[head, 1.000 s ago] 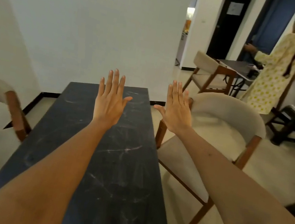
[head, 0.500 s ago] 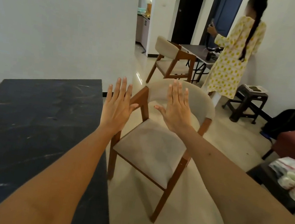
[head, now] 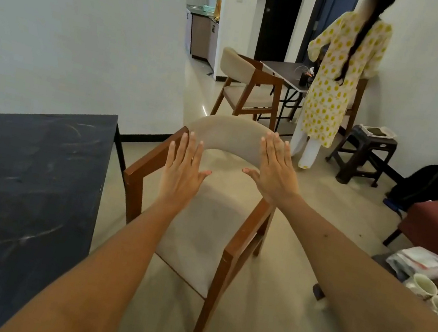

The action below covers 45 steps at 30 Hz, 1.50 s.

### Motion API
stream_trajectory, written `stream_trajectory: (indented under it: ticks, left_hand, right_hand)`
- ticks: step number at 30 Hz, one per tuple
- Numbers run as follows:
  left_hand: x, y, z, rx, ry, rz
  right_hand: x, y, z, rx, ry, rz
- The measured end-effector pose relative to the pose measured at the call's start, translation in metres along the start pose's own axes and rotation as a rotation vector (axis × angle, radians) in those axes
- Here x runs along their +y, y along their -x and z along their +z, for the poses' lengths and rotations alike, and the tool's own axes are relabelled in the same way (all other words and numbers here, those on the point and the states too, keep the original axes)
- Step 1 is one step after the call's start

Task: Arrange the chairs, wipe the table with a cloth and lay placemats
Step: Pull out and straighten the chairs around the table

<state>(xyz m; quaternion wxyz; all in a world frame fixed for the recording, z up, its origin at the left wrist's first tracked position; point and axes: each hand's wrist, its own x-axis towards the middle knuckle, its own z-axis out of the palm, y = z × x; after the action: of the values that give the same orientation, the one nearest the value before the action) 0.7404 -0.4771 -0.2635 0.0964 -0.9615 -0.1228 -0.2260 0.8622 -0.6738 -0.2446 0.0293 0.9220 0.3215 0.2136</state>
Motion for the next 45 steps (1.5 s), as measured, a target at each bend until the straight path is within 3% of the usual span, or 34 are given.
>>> stream_trajectory:
  ticks: [10, 16, 22, 26, 31, 35, 41, 45]
  left_hand:
    - [0.031, -0.080, 0.078, -0.071, 0.002, -0.104]
    - [0.043, -0.134, 0.149, -0.161, 0.060, -0.256]
    - [0.064, -0.146, 0.192, -0.298, 0.074, -0.290]
    - [0.085, -0.148, 0.212, -0.348, 0.151, -0.302]
    - [0.138, -0.139, 0.225, -0.408, 0.241, -0.156]
    - [0.178, -0.115, 0.231, -0.510, 0.292, -0.111]
    - [0.227, -0.063, 0.235, -0.550, 0.344, -0.215]
    - [0.243, -0.031, 0.230, -0.821, 0.323, -0.441]
  right_hand:
    - [0.059, -0.082, 0.079, -0.056, -0.020, -0.117]
    - [0.091, -0.167, 0.144, -0.216, -0.053, -0.212]
    - [0.112, -0.214, 0.192, -0.327, -0.070, -0.229]
    - [0.129, -0.233, 0.213, -0.331, -0.068, -0.171]
    - [0.151, -0.252, 0.238, -0.401, 0.022, -0.064]
    - [0.156, -0.252, 0.259, -0.523, -0.122, 0.010]
    - [0.178, -0.257, 0.284, -0.510, -0.221, 0.071]
    - [0.185, -0.262, 0.284, -0.560, -0.367, 0.186]
